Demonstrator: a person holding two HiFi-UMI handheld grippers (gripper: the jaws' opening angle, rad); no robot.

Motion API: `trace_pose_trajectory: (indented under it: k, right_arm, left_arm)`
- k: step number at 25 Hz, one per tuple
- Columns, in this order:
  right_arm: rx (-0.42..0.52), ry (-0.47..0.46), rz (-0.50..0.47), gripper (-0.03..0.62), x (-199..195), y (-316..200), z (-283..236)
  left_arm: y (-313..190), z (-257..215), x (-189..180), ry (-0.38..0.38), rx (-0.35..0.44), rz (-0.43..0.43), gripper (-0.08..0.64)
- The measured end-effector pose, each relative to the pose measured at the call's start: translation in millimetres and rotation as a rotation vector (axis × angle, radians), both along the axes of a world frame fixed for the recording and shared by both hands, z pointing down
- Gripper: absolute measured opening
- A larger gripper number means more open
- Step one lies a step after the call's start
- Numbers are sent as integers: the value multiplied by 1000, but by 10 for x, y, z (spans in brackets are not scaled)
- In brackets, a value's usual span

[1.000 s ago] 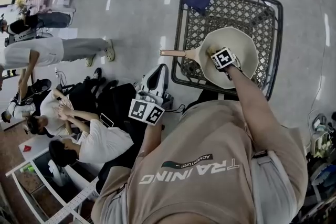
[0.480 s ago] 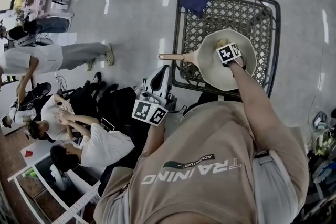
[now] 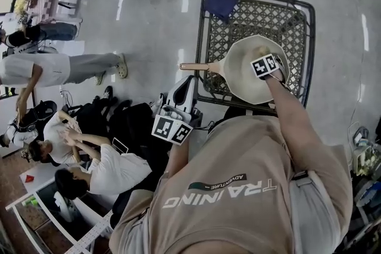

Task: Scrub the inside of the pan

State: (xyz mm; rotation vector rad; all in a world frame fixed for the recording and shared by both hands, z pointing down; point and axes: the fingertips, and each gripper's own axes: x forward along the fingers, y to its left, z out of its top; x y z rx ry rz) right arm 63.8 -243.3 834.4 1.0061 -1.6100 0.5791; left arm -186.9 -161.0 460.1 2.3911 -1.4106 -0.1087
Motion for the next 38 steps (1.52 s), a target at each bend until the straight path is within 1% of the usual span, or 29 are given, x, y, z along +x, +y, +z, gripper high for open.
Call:
trace_pose_trajectory:
  k: [2,5,7,9,11,13,15,17,19,21,23,25,27,29,31,33,36,38]
  right_arm:
    - [-25,-76,-52,89,-146,122,-84]
    - [-92,-193,-129,89,-439,362,-203]
    - [-140,-217,-158,89,-590,522,-220]
    - [-143,-257,-209,89,-832,583,-210]
    - [-150,-281,-238,91,-1049,640,-170]
    - [-160,-286,-241,91,-1204,682,-112]
    - [-149,-261,-255,90,-1260,682,-60]
    - [-140,-233,-273,91,-1243,697,-14]
    - [-141,-223,-263,91,-1137,677,15]
    - [-125,-188,-251,91,-889,588,32]
    - [-105,-118,-240,91,-556,489,51]
    - [-97,-60,-202,91,-247,395,72]
    - [-96,-31,-170,91,-23,340,82]
    - [-93,-13,-160,89,109,328,79]
    - [-84,-9,-152,89,144,339,58]
    - [-83,-35,-150,89,90,394,25]
    - [-101,-103,-202,89,-163,546,-37]
    - [-136,-166,-252,89,-423,688,-87]
  left_arm:
    - [24,29,28,8,10,17,17]
    - [-11,93,130,23,28,65,18]
    - [-79,152,232,34,31,98,18]
    - [-148,199,342,42,29,124,18]
    - [-187,220,453,43,22,142,18]
    - [-215,212,574,39,17,165,18]
    - [-230,183,698,35,22,195,18]
    - [-197,161,775,34,25,220,18]
    - [-161,162,831,39,20,242,18]
    - [-148,182,897,40,15,263,18]
    - [-148,201,940,39,17,278,18]
    - [-164,215,953,41,17,284,18]
    - [-181,230,986,44,14,291,17]
    - [-190,238,1030,44,17,298,18]
    - [-198,221,1055,50,21,298,17]
    - [-184,218,1057,63,20,288,18]
    - [-154,225,1029,70,26,277,18]
    - [-145,224,975,79,26,257,18]
